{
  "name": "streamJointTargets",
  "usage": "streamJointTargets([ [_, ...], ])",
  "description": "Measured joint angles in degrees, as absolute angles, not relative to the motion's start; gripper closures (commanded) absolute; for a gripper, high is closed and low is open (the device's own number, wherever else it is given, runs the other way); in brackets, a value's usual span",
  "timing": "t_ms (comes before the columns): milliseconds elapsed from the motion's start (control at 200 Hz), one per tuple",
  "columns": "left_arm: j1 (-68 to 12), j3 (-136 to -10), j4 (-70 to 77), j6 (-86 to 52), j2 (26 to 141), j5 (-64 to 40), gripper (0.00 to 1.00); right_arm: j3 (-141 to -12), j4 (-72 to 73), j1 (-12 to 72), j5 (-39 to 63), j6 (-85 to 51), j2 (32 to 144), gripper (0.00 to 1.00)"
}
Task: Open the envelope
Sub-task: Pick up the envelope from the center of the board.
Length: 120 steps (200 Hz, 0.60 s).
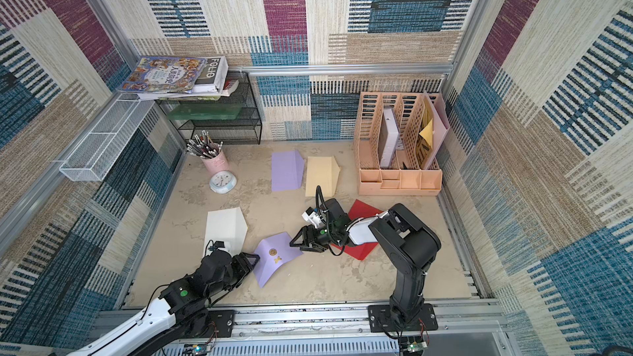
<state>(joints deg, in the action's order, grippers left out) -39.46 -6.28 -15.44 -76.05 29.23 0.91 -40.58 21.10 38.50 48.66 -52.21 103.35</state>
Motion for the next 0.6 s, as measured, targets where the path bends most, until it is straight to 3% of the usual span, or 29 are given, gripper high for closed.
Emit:
streamJointTargets([
  [601, -39.4, -7.6, -14.6, -74.1, 32.2, 3.5, 0.38, -37.2, 23.3, 40.1, 50.0, -53.2, 102.0, 0.33],
])
